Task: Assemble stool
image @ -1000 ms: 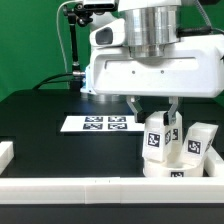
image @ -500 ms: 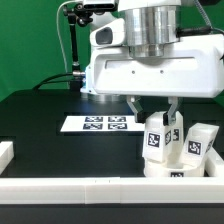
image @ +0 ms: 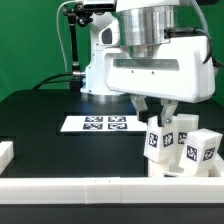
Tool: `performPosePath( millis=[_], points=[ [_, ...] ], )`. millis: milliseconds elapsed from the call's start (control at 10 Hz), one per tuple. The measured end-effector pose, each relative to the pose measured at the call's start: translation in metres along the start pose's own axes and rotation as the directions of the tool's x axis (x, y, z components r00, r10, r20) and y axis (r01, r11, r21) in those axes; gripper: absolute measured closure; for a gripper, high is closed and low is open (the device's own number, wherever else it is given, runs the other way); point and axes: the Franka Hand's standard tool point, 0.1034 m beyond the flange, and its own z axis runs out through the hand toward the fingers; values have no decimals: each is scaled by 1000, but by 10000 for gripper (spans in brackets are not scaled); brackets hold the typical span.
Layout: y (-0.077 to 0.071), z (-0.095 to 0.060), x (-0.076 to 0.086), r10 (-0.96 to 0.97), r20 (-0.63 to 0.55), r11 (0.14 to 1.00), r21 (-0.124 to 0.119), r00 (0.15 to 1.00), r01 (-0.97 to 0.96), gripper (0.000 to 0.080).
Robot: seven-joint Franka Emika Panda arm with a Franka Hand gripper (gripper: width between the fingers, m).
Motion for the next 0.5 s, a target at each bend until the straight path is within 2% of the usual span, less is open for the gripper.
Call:
performPosePath(
  millis=[300,500],
  points=[
    [-4,0,-8,285,-1,959,6,959,-285,468],
    [-7,0,-12,470,6,882,19,883,-470,468]
  ],
)
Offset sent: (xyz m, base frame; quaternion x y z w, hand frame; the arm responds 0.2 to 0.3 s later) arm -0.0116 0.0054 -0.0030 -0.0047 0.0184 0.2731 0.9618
